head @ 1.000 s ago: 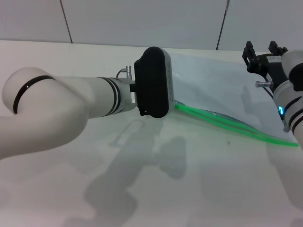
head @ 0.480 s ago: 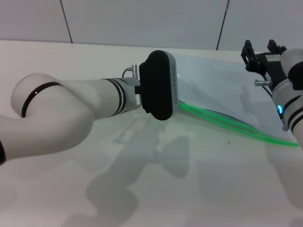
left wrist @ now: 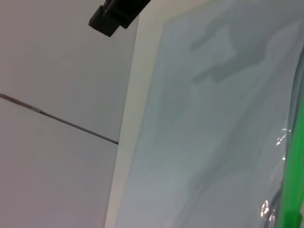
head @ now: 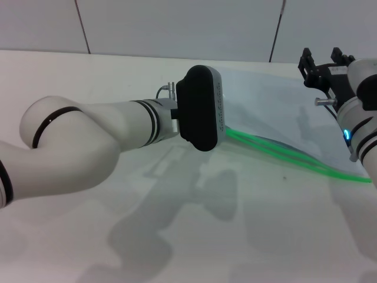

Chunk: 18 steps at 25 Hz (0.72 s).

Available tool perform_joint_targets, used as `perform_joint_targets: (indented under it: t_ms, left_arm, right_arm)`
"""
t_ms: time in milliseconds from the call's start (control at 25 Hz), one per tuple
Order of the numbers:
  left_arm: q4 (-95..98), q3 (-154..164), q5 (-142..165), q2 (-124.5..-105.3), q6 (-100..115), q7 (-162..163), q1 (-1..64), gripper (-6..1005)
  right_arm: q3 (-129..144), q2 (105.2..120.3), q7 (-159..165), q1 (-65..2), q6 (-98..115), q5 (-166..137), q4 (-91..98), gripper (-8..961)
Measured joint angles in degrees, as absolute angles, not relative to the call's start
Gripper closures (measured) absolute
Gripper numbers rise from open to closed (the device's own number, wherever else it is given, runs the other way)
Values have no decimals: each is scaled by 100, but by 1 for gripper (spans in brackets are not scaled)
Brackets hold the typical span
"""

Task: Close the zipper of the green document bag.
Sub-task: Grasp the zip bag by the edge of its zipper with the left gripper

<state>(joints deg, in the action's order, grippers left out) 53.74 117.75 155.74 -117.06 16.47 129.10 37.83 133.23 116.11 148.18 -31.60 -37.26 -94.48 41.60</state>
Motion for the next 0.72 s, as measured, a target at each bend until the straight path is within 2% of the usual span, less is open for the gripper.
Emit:
perform_joint_targets:
  t_ms: [400, 720]
  left_arm:
    - [5170, 11963, 15389, -11702, 1225, 12901, 3845, 248]
    - [4897, 12151, 15150, -11700, 1055, 12887, 3989, 289]
  right_arm:
    - [13330, 11613, 14818, -3170, -3726, -9448, 4167, 339]
    - [13333, 11619, 14818, -3181, -3726, -9448, 4166, 339]
